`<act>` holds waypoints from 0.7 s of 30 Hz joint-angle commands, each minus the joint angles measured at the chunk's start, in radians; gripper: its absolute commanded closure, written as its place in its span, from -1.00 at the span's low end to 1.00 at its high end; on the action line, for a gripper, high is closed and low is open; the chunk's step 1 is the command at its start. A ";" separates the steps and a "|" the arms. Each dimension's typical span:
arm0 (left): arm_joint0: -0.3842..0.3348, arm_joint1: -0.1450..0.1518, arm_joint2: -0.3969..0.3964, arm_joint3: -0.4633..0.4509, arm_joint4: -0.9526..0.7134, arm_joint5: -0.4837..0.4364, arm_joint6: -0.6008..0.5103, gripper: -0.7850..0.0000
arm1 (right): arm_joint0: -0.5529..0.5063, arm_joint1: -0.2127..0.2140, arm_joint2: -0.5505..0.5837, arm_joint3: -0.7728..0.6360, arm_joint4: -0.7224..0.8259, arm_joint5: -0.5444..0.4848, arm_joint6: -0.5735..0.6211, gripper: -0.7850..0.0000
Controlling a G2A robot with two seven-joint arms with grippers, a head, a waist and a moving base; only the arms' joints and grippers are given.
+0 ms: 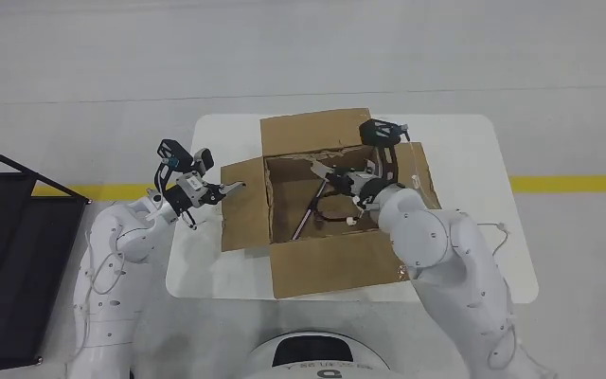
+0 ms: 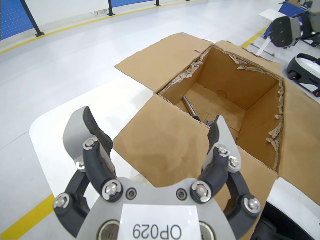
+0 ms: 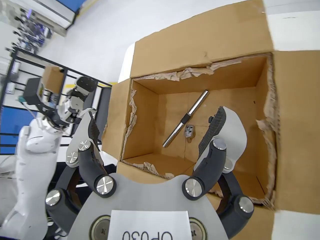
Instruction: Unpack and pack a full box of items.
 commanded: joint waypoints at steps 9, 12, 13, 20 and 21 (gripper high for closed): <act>0.000 0.000 0.000 0.000 0.000 0.000 0.000 -1.00 | 0.201 -0.055 -0.233 0.204 -0.061 0.157 0.044 -1.00; 0.000 0.000 0.000 0.000 0.000 0.000 0.000 -1.00 | 0.201 -0.055 -0.233 0.204 -0.061 0.157 0.044 -1.00; 0.000 0.000 0.000 0.000 0.000 0.000 0.000 -1.00 | 0.201 -0.055 -0.233 0.204 -0.061 0.157 0.044 -1.00; 0.000 0.000 0.000 0.000 0.000 0.000 0.000 -1.00 | 0.242 -0.063 -0.259 0.326 -0.119 0.154 0.055 -1.00; 0.000 0.000 0.000 0.000 0.000 0.000 0.000 -1.00 | 0.263 -0.068 -0.274 0.361 -0.132 0.158 0.074 -1.00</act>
